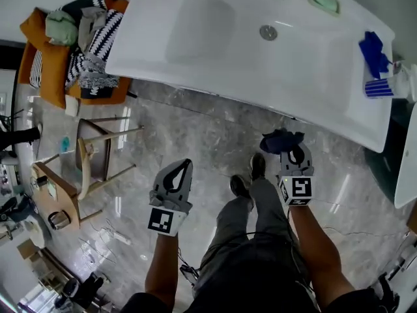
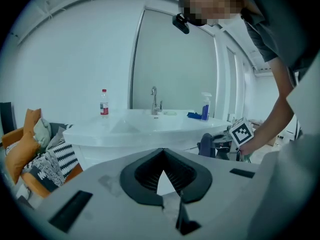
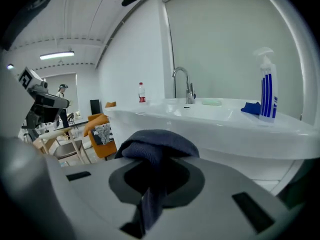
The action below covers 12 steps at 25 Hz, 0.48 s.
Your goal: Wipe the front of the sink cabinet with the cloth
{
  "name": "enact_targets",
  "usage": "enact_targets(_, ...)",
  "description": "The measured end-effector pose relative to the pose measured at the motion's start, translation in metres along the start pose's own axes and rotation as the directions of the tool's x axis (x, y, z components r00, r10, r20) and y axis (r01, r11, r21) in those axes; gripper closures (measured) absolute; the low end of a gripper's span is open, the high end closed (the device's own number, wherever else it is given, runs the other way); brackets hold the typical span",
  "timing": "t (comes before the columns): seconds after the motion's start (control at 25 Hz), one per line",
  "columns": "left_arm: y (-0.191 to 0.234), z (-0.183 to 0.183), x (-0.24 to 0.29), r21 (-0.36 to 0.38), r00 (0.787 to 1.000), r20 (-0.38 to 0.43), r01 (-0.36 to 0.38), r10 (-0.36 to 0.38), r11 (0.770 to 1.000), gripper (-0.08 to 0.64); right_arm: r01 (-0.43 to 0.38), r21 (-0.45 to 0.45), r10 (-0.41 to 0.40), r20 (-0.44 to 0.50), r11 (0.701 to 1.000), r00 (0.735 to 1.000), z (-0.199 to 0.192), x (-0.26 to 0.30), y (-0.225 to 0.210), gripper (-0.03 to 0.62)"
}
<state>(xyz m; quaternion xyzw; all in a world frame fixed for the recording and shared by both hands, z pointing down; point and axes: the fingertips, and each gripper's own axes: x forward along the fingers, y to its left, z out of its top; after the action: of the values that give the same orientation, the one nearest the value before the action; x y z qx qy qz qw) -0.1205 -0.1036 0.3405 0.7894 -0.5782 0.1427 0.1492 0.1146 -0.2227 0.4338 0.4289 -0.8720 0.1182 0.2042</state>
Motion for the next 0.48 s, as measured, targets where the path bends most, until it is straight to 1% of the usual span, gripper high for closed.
enact_targets(0.12,0.018,0.012,0.005,0.028,0.999,-0.042,-0.019,0.020,0.999,0.557,-0.038,0.031,0.038,0.009,0.999,0.999,0.006,0.016,0.010,0.566)
enact_targets(0.24,0.037,0.022,0.005,0.034,0.997,-0.049,-0.060,0.062,0.998,0.557,-0.072,0.017,0.072,0.011,0.997,0.997,0.008,0.040,0.019,0.566)
enact_targets(0.32,0.047,0.024,0.003,0.041,0.997,-0.046,-0.058,0.060,0.997,0.557,-0.060,0.022,0.060,0.011,0.998,0.998,0.009,0.049,0.025,0.566)
enact_targets(0.4,0.057,0.020,0.004,0.038,0.999,-0.038,-0.032,0.033,0.999,0.557,-0.029,0.017,0.029,0.012,0.999,1.000,0.012,0.054,0.032,0.566)
enact_targets(0.48,0.068,0.012,0.003,0.017,1.000,-0.018,0.006,-0.006,1.000,0.557,0.012,-0.004,-0.012,0.009,1.000,1.000,0.010,0.059,0.038,0.566)
